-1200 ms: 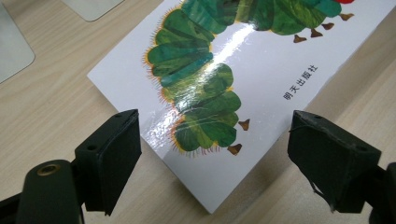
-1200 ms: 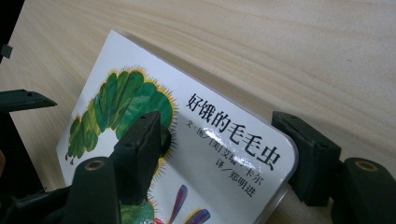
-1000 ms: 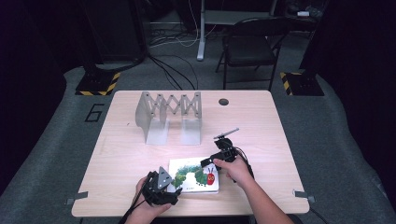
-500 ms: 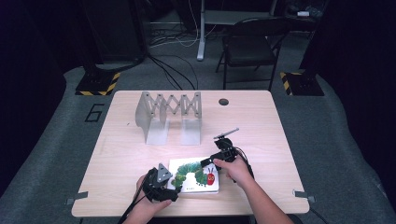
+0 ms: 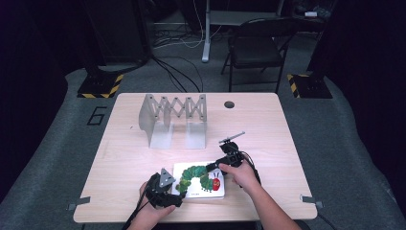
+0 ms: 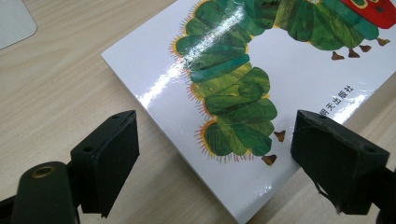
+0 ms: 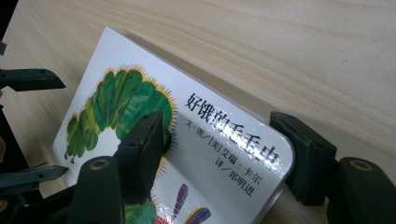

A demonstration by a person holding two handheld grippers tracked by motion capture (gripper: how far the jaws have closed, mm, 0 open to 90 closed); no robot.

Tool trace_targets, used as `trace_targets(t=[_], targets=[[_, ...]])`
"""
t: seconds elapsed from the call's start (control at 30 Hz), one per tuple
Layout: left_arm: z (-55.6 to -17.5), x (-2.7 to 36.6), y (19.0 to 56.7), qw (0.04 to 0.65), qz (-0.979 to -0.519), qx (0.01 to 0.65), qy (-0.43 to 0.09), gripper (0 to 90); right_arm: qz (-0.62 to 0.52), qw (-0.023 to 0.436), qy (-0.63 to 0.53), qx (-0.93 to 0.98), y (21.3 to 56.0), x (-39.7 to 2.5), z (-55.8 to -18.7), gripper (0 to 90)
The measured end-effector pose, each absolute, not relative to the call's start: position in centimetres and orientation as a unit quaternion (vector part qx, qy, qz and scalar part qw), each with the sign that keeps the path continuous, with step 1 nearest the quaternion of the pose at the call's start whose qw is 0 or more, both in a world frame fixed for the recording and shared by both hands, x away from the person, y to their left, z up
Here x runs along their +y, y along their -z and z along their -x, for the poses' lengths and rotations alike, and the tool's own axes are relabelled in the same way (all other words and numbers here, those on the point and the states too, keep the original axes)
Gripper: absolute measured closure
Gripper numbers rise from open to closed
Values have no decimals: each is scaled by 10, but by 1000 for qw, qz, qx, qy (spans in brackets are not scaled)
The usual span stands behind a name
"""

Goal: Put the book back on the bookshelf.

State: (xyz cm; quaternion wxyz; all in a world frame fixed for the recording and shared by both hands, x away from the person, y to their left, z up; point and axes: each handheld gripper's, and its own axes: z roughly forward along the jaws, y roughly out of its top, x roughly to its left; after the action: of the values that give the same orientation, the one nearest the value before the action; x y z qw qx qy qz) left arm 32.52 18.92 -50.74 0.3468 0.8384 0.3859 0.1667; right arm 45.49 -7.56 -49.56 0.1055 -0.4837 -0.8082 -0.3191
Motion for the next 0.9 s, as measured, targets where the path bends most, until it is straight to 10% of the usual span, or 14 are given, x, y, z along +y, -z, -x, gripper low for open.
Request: trace_targets(t=[0.9], targets=[[-327,197,513,372,-827,403,-122,155,446,75,349,-821,467,-83,-436,480]])
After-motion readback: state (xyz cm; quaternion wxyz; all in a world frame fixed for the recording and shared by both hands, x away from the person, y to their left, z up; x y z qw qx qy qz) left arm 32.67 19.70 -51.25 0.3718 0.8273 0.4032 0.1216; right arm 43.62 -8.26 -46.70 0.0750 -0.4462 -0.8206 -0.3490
